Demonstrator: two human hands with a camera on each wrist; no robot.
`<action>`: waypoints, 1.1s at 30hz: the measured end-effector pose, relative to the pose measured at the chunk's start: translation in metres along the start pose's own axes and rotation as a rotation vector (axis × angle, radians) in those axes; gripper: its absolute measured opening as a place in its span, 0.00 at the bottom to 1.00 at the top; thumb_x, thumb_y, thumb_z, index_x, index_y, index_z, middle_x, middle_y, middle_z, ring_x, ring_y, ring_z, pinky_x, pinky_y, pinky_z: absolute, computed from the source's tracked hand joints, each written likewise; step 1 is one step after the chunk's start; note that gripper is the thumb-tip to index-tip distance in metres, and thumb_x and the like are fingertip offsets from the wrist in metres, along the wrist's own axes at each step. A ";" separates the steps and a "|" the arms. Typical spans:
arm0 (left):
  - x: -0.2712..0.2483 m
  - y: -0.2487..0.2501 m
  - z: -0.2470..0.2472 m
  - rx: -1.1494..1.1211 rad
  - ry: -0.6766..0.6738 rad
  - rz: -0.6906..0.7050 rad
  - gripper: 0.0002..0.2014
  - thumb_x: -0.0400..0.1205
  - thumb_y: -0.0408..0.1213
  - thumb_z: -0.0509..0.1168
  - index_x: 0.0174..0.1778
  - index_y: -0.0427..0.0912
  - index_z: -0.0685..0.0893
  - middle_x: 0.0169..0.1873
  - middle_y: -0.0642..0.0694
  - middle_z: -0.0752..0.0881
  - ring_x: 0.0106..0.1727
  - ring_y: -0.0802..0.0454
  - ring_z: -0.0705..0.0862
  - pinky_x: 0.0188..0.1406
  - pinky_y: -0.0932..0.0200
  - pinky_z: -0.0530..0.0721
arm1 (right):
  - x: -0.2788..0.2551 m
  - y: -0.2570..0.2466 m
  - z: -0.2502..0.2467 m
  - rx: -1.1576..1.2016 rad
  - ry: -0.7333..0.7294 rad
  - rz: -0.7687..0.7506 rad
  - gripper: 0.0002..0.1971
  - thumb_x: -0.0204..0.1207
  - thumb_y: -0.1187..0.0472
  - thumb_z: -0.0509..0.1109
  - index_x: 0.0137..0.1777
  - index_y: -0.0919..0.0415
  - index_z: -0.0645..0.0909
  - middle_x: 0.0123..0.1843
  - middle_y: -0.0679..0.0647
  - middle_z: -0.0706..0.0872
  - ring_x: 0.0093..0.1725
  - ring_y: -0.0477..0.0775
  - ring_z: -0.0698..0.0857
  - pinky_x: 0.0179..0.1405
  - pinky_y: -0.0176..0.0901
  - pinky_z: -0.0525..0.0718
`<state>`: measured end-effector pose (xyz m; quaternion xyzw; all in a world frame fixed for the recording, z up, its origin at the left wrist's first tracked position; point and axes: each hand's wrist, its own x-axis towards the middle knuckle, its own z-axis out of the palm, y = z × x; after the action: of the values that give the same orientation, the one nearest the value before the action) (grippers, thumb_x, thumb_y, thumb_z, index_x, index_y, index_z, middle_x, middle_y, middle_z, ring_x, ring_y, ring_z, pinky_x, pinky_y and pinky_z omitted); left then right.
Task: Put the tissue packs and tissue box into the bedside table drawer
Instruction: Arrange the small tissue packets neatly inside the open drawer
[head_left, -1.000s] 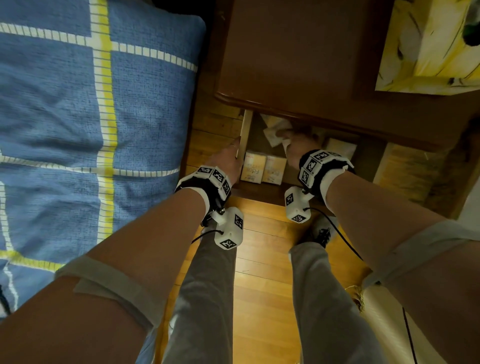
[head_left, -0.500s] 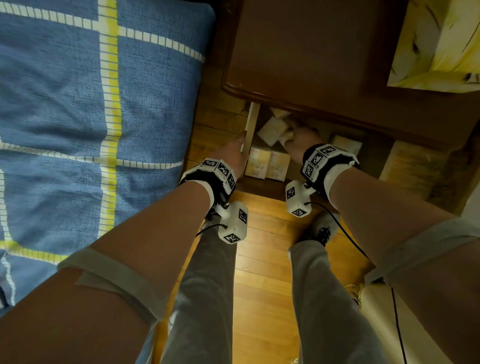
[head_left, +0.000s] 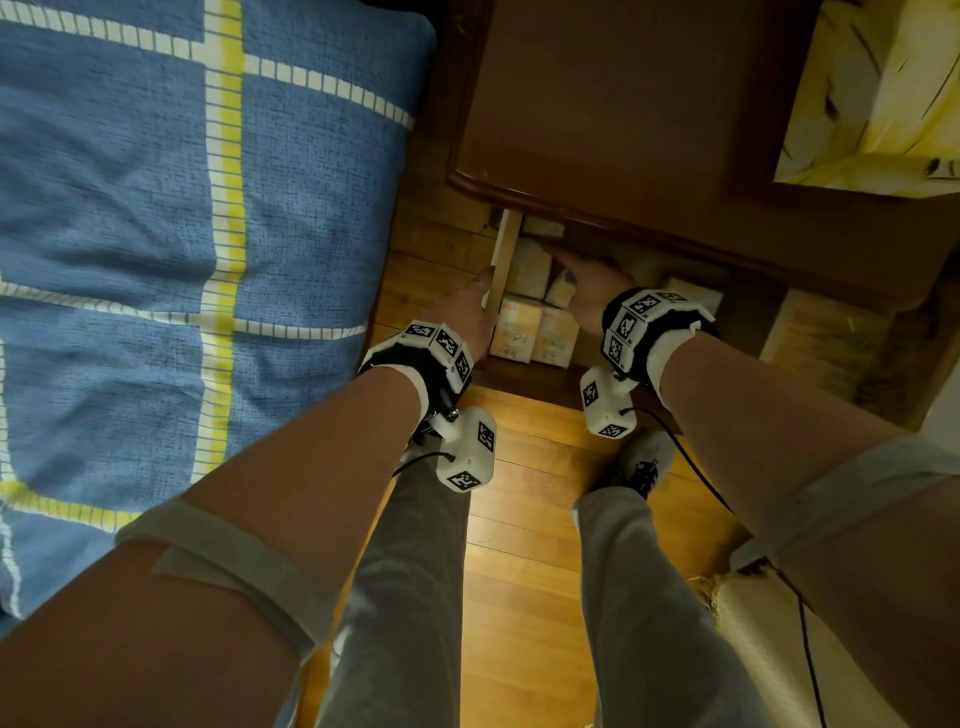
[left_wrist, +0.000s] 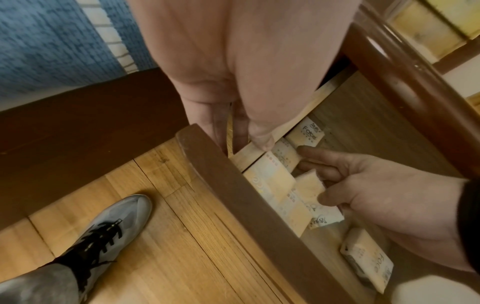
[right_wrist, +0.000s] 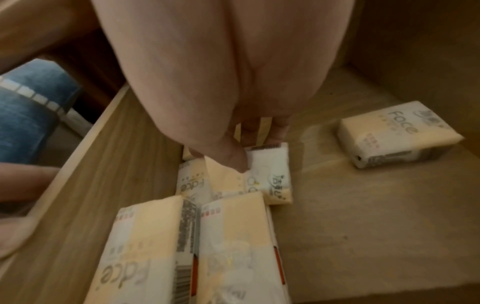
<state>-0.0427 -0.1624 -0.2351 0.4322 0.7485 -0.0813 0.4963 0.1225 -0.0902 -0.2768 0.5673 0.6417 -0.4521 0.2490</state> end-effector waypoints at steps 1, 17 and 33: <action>0.000 0.000 -0.001 0.000 -0.008 -0.001 0.26 0.87 0.39 0.55 0.83 0.53 0.60 0.53 0.42 0.84 0.38 0.52 0.81 0.33 0.63 0.75 | -0.001 0.000 0.000 0.016 0.000 -0.008 0.46 0.77 0.77 0.56 0.81 0.27 0.53 0.77 0.56 0.73 0.66 0.63 0.82 0.54 0.55 0.90; -0.003 0.003 -0.001 0.031 -0.003 0.016 0.25 0.87 0.36 0.56 0.82 0.49 0.62 0.67 0.38 0.82 0.59 0.40 0.84 0.45 0.58 0.77 | -0.016 0.007 -0.006 0.501 0.315 0.355 0.22 0.83 0.49 0.64 0.62 0.69 0.82 0.61 0.65 0.87 0.62 0.66 0.84 0.63 0.56 0.82; -0.003 0.000 -0.005 -0.017 -0.031 0.041 0.26 0.87 0.37 0.55 0.82 0.51 0.60 0.61 0.39 0.85 0.47 0.47 0.81 0.44 0.56 0.80 | 0.011 -0.016 -0.001 -0.135 0.007 0.061 0.40 0.79 0.70 0.52 0.83 0.32 0.47 0.87 0.59 0.54 0.78 0.69 0.69 0.63 0.61 0.79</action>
<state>-0.0457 -0.1610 -0.2301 0.4420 0.7324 -0.0716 0.5130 0.1052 -0.0835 -0.2806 0.5699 0.6540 -0.3981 0.2982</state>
